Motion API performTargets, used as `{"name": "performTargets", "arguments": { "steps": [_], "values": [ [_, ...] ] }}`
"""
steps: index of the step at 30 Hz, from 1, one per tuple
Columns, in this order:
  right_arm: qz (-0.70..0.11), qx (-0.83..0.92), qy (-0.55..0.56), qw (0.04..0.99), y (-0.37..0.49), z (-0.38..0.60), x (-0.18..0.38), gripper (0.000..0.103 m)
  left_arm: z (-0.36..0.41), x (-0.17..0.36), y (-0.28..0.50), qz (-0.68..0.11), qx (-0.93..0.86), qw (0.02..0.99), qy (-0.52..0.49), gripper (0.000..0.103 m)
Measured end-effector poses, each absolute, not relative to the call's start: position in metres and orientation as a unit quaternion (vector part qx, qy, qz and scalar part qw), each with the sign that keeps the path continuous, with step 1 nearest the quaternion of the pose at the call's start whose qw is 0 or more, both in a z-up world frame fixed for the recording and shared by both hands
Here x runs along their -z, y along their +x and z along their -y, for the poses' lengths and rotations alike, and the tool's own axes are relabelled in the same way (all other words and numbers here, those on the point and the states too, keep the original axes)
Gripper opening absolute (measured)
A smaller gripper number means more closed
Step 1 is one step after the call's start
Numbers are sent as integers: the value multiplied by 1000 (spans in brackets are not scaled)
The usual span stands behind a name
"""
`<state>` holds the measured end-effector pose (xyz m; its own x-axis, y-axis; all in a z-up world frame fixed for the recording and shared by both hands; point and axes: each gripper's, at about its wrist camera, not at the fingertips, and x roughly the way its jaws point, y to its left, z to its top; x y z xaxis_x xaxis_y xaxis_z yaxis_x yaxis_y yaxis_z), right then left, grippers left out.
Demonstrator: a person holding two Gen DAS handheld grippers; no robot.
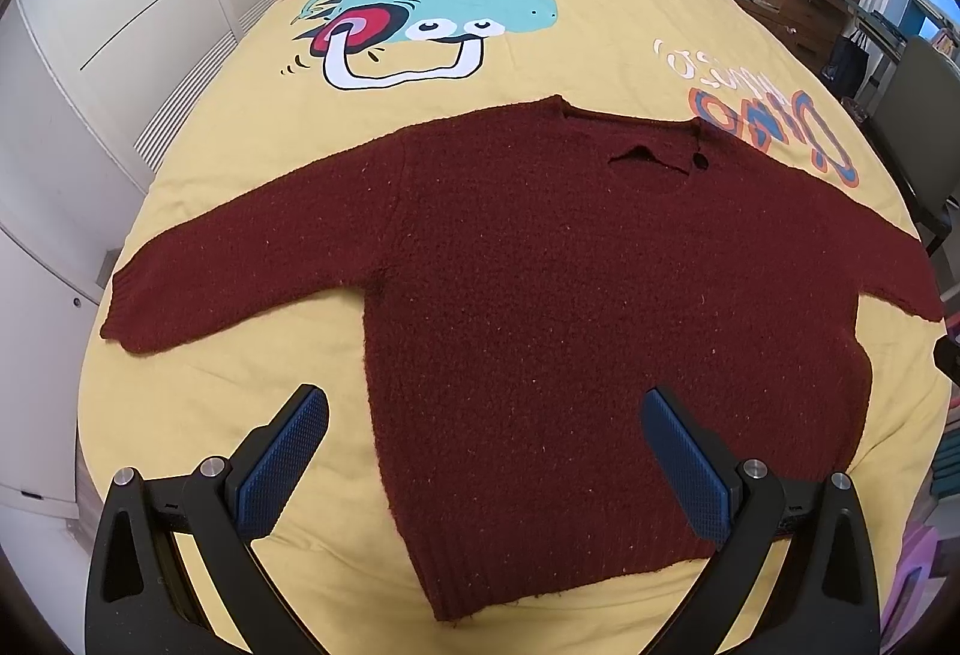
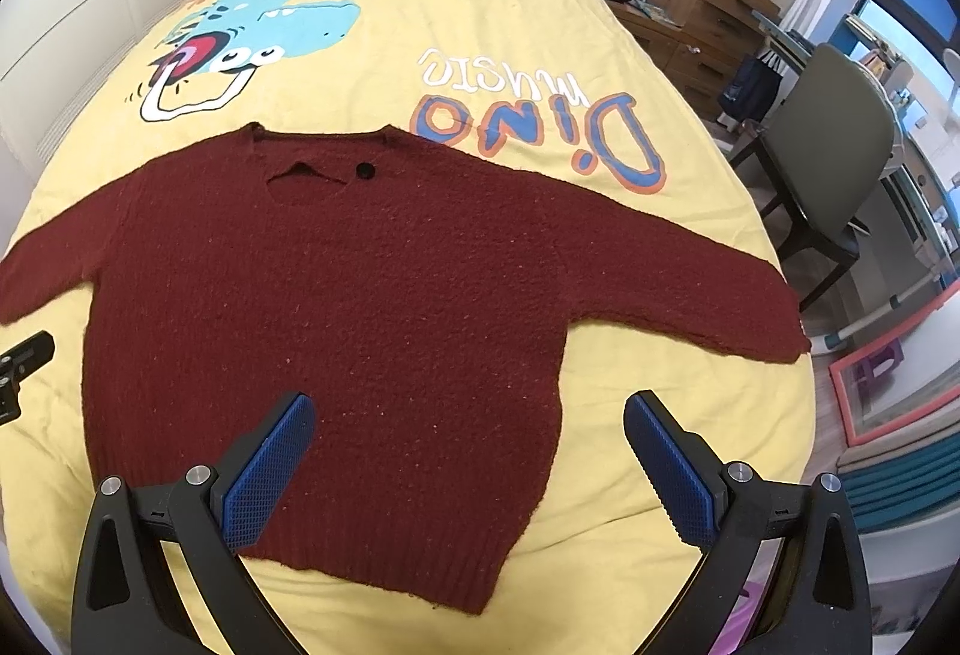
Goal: Fold small clothes
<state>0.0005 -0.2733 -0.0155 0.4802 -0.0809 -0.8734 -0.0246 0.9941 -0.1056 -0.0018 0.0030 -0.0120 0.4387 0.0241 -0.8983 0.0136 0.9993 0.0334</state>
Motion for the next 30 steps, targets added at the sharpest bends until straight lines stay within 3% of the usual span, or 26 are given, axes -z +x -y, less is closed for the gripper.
{"name": "performTargets", "arguments": {
  "steps": [16, 30],
  "values": [
    [-509, 16, -51, 859, 1, 275, 16, 102, -3, 16, -2, -534, -1, 845, 19, 102],
    [-448, 51, -27, 892, 28, 332, 23, 102, 0, 30, 37, -537, 5, 842, 39, 102]
  ]
}}
